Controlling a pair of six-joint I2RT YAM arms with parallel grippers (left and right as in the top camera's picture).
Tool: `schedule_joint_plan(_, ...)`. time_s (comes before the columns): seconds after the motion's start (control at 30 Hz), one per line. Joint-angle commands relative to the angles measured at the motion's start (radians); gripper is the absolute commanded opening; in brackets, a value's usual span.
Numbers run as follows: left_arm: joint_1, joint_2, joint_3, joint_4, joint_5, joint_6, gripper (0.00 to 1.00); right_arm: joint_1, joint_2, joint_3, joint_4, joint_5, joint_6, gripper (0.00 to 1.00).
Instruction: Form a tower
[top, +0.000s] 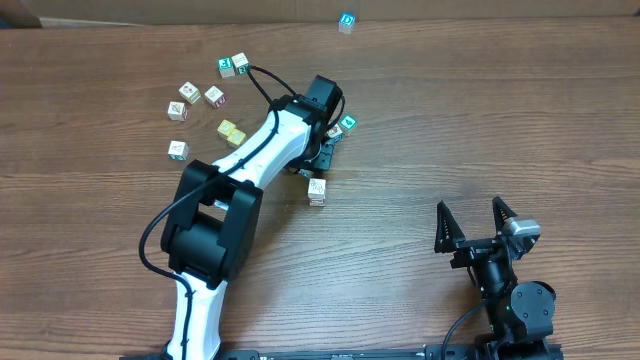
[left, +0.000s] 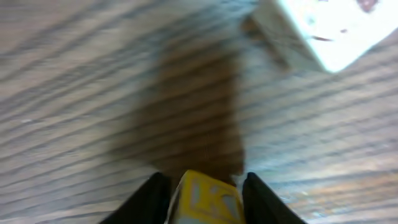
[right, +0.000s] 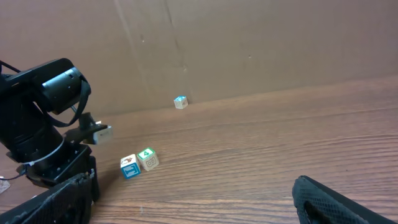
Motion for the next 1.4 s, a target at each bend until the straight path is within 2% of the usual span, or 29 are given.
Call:
schedule_joint_plan(0.0,0.039,0.011,0.017,-0.012,-0.053,-0.062,0.33,-0.003,-0.012,-0.01,0.005,0.0,0.005,1.0)
schedule_joint_plan(0.1,0.064,0.011,0.017,-0.021,-0.049,-0.109,0.36,-0.003,-0.012,-0.01,0.005,0.0,0.005,1.0)
schedule_joint_plan(0.27,0.09,0.011,0.017,-0.04,0.022,-0.084,0.44,-0.003,-0.012,-0.01,0.005,0.0,0.005,1.0)
schedule_joint_plan(0.6,0.091,0.011,0.017,-0.118,0.066,-0.101,0.48,-0.003,-0.012,-0.01,0.005,0.0,0.005,1.0)
schedule_joint_plan(1.37,0.122,0.011,0.017,-0.13,0.002,-0.145,0.39,-0.003,-0.012,-0.01,0.005,0.0,0.005,1.0)
